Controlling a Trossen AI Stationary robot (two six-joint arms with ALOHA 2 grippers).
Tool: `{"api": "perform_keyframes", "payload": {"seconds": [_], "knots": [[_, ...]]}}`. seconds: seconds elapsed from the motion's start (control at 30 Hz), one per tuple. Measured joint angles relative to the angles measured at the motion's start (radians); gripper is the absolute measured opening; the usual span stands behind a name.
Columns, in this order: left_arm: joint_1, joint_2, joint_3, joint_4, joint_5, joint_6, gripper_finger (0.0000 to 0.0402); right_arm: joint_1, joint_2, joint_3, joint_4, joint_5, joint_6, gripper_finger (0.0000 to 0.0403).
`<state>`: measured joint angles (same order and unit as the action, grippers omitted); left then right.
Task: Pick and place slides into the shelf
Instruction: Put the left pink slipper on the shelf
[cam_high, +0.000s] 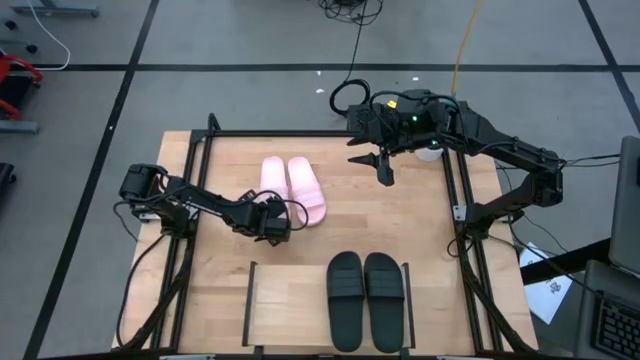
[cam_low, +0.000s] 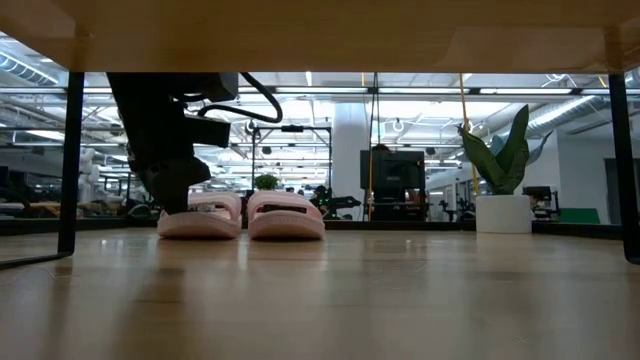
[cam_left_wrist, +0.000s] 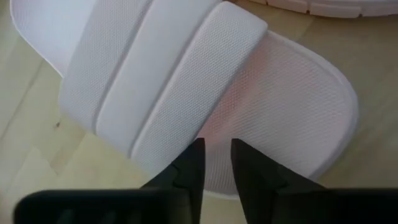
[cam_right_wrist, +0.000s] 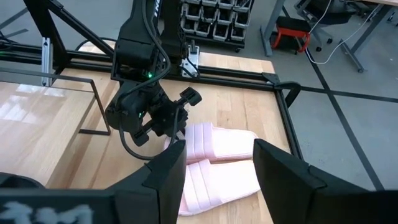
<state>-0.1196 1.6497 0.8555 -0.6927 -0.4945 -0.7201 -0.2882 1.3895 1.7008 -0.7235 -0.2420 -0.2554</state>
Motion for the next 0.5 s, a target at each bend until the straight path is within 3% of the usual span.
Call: {"api": "perform_keyframes", "payload": {"seconds": [0.27,0.5], "knots": [[0.0,-0.017,0.034,0.009,0.007,-0.016,0.0155,0.0,0.0,0.0,-0.007,0.0,-0.016,0.0178],[-0.001,-0.028,0.071,-0.008,0.002,0.021,0.0172,0.0,0.0,0.0,-0.007,0.0,-0.019,0.0178]]}}
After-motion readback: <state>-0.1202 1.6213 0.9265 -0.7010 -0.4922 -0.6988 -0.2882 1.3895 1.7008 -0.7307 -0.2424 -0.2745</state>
